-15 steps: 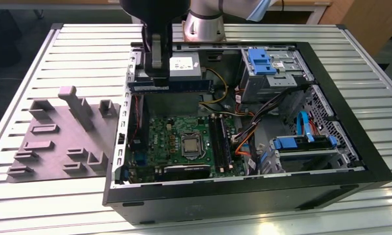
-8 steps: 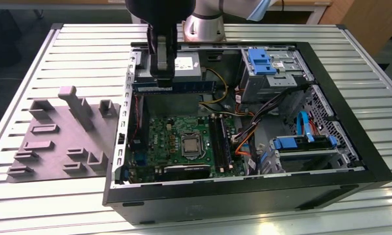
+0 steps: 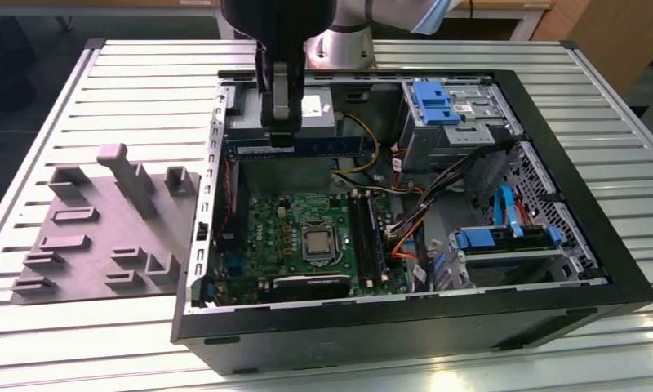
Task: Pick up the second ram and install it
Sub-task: 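Pick up the second ram and move it above second insertion slot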
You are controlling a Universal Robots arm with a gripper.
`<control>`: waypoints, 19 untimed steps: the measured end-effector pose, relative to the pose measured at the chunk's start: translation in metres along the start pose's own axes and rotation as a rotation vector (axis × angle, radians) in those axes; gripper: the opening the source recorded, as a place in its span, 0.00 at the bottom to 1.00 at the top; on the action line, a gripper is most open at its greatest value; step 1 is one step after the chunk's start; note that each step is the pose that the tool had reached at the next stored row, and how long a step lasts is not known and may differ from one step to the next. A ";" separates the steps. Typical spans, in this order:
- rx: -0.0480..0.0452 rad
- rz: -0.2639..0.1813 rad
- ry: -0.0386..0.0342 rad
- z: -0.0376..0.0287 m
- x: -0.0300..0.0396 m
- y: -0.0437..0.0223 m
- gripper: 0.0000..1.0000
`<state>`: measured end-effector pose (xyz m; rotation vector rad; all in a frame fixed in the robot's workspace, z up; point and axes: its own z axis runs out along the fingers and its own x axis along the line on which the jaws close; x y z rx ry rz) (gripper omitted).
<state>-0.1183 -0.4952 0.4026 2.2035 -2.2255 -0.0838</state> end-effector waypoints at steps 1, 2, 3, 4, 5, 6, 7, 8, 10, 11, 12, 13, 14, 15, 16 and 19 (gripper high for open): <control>0.0000 0.000 0.0000 0.0002 0.0000 -0.0008 0.11; 0.0000 0.000 0.0001 0.0003 0.0000 -0.0016 0.11; 0.0000 0.000 0.0000 0.0005 0.0000 -0.0023 0.11; 0.0000 0.000 0.0000 0.0007 0.0000 -0.0031 0.11; 0.0000 0.000 0.0000 0.0009 0.0000 -0.0038 0.11; 0.0000 0.000 0.0000 0.0011 0.0000 -0.0045 0.11; 0.0000 0.000 0.0000 0.0013 0.0000 -0.0052 0.11; 0.0000 0.000 0.0000 0.0015 0.0000 -0.0058 0.11; 0.0001 0.000 0.0000 0.0019 0.0000 -0.0069 0.11; 0.0000 0.000 0.0000 0.0021 0.0000 -0.0074 0.11; 0.0000 0.000 0.0000 0.0023 0.0000 -0.0079 0.11; 0.0000 0.000 0.0000 0.0026 0.0000 -0.0084 0.11; 0.0000 0.000 0.0000 0.0029 0.0000 -0.0089 0.11; 0.0000 0.000 0.0000 0.0031 0.0000 -0.0094 0.11; 0.0000 0.000 0.0000 0.0034 0.0000 -0.0100 0.11; 0.0000 0.000 0.0000 0.0041 0.0000 -0.0115 0.11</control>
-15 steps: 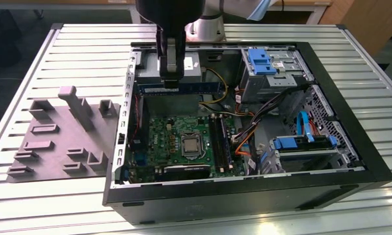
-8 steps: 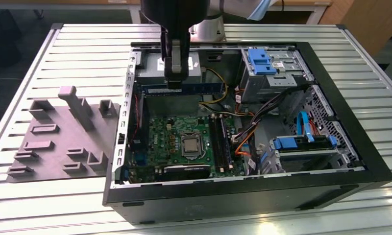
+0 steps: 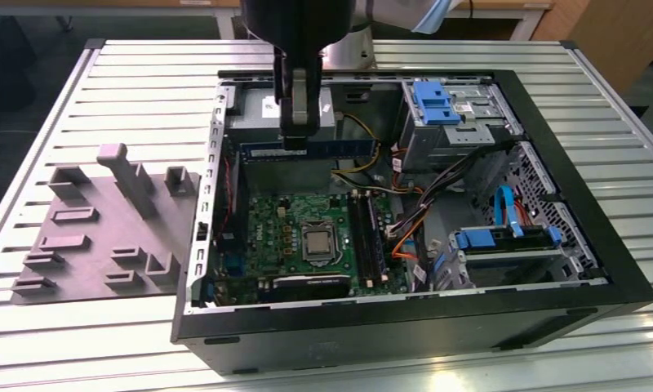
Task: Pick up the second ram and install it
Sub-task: 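Pick up the second ram and move it above second insertion slot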
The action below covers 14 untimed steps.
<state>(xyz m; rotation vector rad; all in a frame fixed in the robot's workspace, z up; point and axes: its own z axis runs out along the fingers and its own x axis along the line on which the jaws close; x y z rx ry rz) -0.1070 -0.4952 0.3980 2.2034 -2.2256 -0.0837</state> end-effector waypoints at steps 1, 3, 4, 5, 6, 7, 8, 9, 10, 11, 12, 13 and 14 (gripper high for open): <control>0.0000 0.000 -0.0001 0.0003 0.0000 -0.0005 0.11; 0.0000 0.000 0.0000 0.0008 0.0000 -0.0014 0.11; 0.0000 0.000 0.0000 0.0010 0.0000 -0.0018 0.11; 0.0000 0.000 0.0000 0.0014 0.0000 -0.0023 0.11; 0.0000 0.000 -0.0001 0.0017 0.0000 -0.0027 0.11; 0.0000 0.000 0.0000 0.0020 0.0000 -0.0031 0.11; 0.0000 0.000 0.0000 0.0023 0.0000 -0.0036 0.11; 0.0000 0.000 0.0000 0.0026 0.0000 -0.0040 0.11; 0.0000 0.000 0.0000 0.0029 0.0000 -0.0044 0.11; 0.0000 0.000 0.0000 0.0032 0.0001 -0.0048 0.11; 0.0000 0.000 0.0000 0.0035 0.0001 -0.0052 0.11; 0.0000 0.000 0.0000 0.0038 0.0001 -0.0056 0.11; 0.0000 0.000 0.0000 0.0041 0.0001 -0.0060 0.11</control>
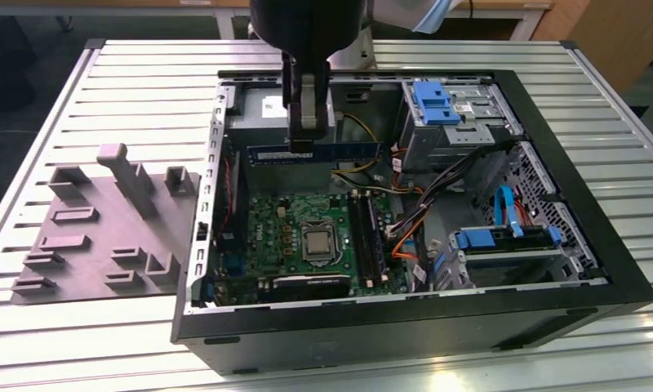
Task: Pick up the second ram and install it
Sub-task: 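Pick up the second ram and move it above second insertion slot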
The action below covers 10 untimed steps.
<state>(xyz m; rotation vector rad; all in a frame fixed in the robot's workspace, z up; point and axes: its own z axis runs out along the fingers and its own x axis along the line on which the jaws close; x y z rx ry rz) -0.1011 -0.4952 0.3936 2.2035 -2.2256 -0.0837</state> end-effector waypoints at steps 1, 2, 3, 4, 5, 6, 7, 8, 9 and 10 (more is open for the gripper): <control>0.0000 0.000 0.0000 0.0003 0.0000 -0.0004 0.11; 0.0000 0.000 0.0000 0.0005 0.0000 -0.0008 0.11; 0.0000 0.000 0.0000 0.0007 0.0000 -0.0010 0.11; 0.0000 0.000 0.0001 0.0007 0.0000 -0.0011 0.11; -0.0001 0.000 0.0001 0.0007 0.0000 -0.0011 0.11; -0.0001 0.000 0.0002 0.0007 0.0000 -0.0012 0.11; -0.0001 0.000 0.0000 0.0008 0.0000 -0.0013 0.11; 0.0000 0.000 0.0001 0.0008 0.0000 -0.0013 0.11; 0.0000 0.000 0.0000 0.0008 0.0000 -0.0013 0.11; 0.0001 0.000 -0.0001 0.0012 0.0000 -0.0013 0.11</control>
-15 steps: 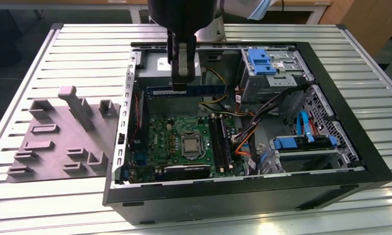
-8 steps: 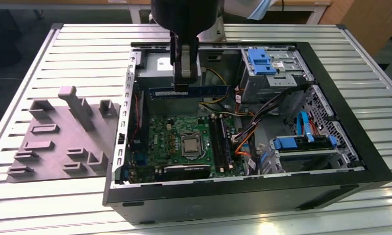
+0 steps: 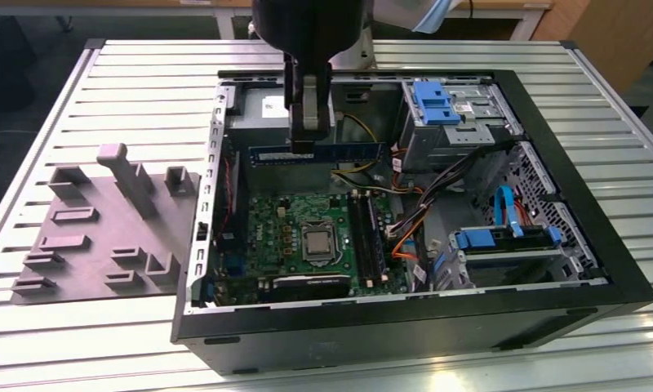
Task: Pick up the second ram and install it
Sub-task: 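Pick up the second ram and move it above second insertion slot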
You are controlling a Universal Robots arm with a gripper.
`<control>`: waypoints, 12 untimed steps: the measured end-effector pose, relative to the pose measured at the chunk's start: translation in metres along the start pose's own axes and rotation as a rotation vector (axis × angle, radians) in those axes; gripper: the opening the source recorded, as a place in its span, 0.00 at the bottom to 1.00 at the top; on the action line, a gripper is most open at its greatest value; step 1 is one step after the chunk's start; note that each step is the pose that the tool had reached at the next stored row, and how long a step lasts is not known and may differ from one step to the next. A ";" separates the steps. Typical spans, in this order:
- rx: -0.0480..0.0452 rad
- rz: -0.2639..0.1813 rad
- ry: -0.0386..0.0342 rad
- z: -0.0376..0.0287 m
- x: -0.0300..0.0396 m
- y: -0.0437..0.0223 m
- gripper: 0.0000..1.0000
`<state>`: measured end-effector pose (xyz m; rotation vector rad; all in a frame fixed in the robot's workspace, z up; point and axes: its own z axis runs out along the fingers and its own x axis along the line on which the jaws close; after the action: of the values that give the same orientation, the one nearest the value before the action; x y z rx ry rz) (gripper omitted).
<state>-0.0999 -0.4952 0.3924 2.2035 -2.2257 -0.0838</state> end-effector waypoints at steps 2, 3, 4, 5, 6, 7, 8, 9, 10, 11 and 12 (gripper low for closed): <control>-0.0001 0.000 0.0002 0.0015 0.0001 -0.0001 0.11; -0.0001 0.000 0.0002 0.0026 0.0001 -0.0001 0.11; -0.0001 0.000 0.0001 0.0036 0.0002 -0.0002 0.11; -0.0001 0.000 0.0001 0.0045 0.0002 -0.0003 0.11; -0.0001 0.000 0.0002 0.0053 0.0002 -0.0003 0.11; -0.0001 0.000 0.0002 0.0061 0.0002 -0.0004 0.11; -0.0001 0.000 0.0001 0.0069 0.0003 -0.0005 0.11; -0.0001 0.000 0.0001 0.0076 0.0003 -0.0007 0.11; -0.0001 0.000 0.0002 0.0082 0.0003 -0.0009 0.11; -0.0001 0.000 0.0001 0.0088 0.0003 -0.0011 0.11; -0.0001 0.000 0.0001 0.0094 0.0002 -0.0014 0.11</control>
<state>-0.0989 -0.4951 0.3830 2.2034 -2.2256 -0.0837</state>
